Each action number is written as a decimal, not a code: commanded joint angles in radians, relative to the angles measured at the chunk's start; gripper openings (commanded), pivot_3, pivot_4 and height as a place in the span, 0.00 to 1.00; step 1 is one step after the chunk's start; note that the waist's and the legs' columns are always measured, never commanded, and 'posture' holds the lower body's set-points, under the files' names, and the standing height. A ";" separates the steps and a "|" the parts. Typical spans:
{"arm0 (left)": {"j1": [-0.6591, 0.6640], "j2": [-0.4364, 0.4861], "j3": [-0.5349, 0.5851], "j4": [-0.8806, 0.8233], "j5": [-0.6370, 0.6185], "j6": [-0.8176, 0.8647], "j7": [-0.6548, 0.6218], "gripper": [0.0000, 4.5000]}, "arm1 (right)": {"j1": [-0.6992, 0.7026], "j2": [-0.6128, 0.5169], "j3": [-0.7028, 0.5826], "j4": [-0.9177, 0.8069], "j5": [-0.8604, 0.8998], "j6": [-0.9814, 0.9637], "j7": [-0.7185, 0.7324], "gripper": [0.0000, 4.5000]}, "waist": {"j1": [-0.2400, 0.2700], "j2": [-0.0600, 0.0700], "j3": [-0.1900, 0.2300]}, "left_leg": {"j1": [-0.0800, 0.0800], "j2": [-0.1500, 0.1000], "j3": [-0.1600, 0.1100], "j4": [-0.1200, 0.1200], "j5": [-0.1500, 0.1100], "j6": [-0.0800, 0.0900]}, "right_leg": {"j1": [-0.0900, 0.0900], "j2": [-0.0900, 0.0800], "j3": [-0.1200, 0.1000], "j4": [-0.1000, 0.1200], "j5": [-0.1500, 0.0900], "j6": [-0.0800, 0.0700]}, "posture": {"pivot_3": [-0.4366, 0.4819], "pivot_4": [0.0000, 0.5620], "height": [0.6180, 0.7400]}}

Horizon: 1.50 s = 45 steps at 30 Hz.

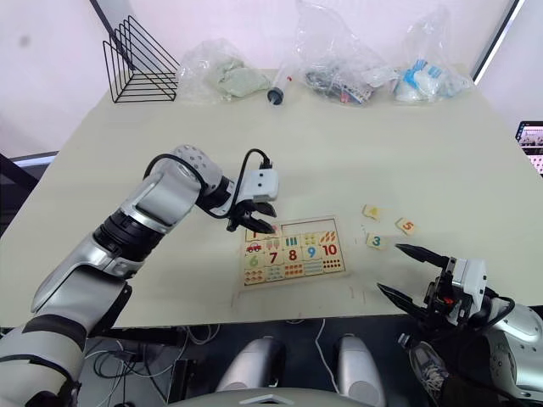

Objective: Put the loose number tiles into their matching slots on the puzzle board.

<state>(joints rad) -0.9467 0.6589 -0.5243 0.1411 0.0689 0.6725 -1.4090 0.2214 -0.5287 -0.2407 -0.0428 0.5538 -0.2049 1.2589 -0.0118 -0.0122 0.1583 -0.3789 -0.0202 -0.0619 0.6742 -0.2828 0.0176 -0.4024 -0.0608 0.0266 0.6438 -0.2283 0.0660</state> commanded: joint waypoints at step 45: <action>0.131 -0.077 0.168 0.279 -0.055 -0.495 0.090 0.01 | 0.000 -0.011 -0.016 -0.017 0.012 -0.017 0.006 1.00 | 0.001 0.000 0.000 | 0.000 0.000 0.000 0.000 0.000 0.000 | 0.000 0.000 0.000 0.000 0.000 0.000 | 0.48 0.27 1.00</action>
<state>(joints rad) -0.7996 0.5848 -0.3636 0.4270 0.0162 0.1988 -1.3123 0.2192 -0.5291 -0.2405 -0.0294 0.5535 -0.2049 1.2662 -0.0109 -0.0124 0.1583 -0.3791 -0.0203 -0.0617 0.6742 -0.2828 0.0175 -0.4026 -0.0609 0.0265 0.6438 -0.2282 0.0661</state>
